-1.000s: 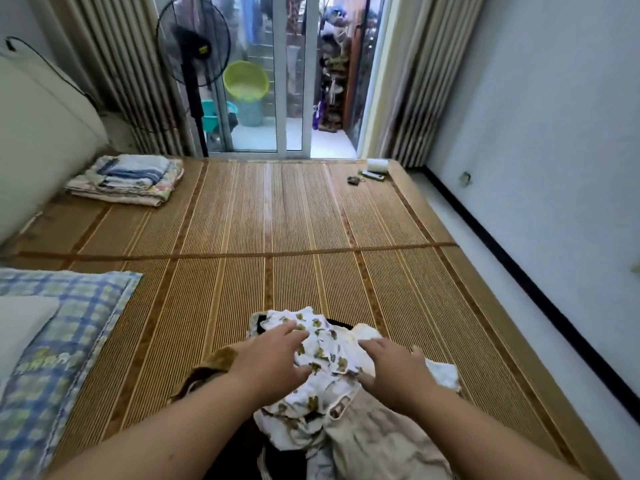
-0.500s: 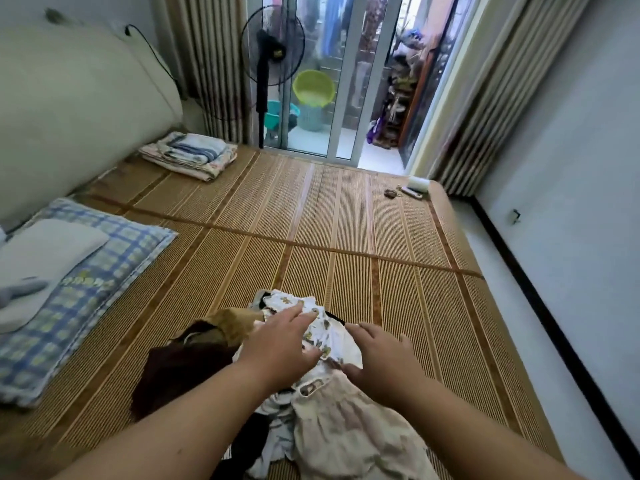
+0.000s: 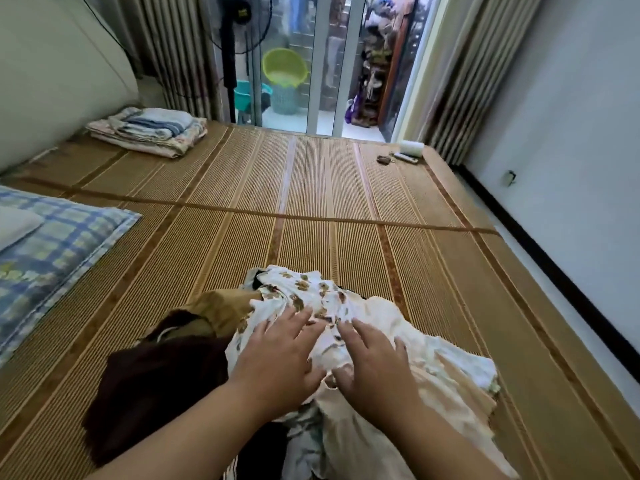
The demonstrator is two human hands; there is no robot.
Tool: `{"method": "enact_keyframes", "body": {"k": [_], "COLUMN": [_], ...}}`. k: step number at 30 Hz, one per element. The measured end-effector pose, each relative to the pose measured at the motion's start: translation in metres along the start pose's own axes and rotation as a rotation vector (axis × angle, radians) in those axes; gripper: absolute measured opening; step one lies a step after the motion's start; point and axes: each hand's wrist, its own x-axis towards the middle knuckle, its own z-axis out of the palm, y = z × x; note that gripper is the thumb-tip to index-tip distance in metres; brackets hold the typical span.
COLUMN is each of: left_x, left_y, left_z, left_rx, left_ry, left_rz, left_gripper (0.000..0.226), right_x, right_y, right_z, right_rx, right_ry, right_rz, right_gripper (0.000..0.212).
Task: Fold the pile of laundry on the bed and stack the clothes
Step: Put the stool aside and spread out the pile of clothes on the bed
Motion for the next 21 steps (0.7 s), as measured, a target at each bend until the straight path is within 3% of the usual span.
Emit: {"method": "enact_keyframes", "body": {"k": [9,15,21], "left_x": [0.02,-0.011,-0.062], "left_y": [-0.046,-0.018,0.003], "left_z": [0.144,0.167,0.159], "left_rx": [0.149,0.076,0.076], "left_ry": [0.304,0.35,0.347], "left_rz": [0.037,0.028,-0.003], "left_gripper": [0.073,0.069,0.085], "right_x": [0.024,-0.023,-0.077], "right_y": [0.017,0.015,0.003], "right_z": [0.128,0.137,0.119], "right_rx": [-0.116,-0.073,0.005], "right_ry": [0.289,0.341,0.337], "right_rz": [-0.102,-0.08,-0.065], "right_gripper": [0.078,0.065,0.068]}}
